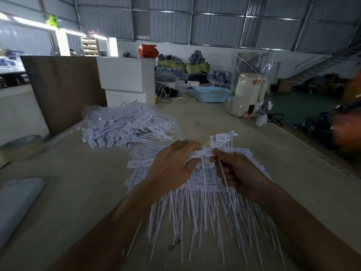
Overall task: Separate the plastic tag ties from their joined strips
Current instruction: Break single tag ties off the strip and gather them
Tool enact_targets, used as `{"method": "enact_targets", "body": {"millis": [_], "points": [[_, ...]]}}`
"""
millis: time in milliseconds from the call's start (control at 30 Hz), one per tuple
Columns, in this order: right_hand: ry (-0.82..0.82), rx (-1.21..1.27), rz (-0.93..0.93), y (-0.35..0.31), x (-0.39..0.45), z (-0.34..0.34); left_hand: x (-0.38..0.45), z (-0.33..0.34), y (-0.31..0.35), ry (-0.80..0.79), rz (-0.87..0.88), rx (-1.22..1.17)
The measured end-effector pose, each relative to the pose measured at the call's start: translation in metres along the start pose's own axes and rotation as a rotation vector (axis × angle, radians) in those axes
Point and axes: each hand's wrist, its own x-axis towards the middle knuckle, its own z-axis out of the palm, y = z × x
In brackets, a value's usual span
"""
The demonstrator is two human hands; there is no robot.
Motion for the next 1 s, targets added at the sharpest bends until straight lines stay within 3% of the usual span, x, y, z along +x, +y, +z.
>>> {"method": "enact_targets", "body": {"millis": [300, 667, 1000], "points": [[0.009, -0.052, -0.003, 0.0037, 0.003, -0.0033, 0.0044, -0.0059, -0.0003, 0.022, 0.226, 0.18], [-0.015, -0.151, -0.188, 0.0051, 0.0002, 0.001, 0.0044, -0.0075, 0.001, 0.03, 0.106, 0.087], [-0.022, -0.215, -0.231, 0.0083, 0.0021, -0.0015, 0.0022, -0.0091, 0.0042, -0.024, 0.06, 0.048]]}}
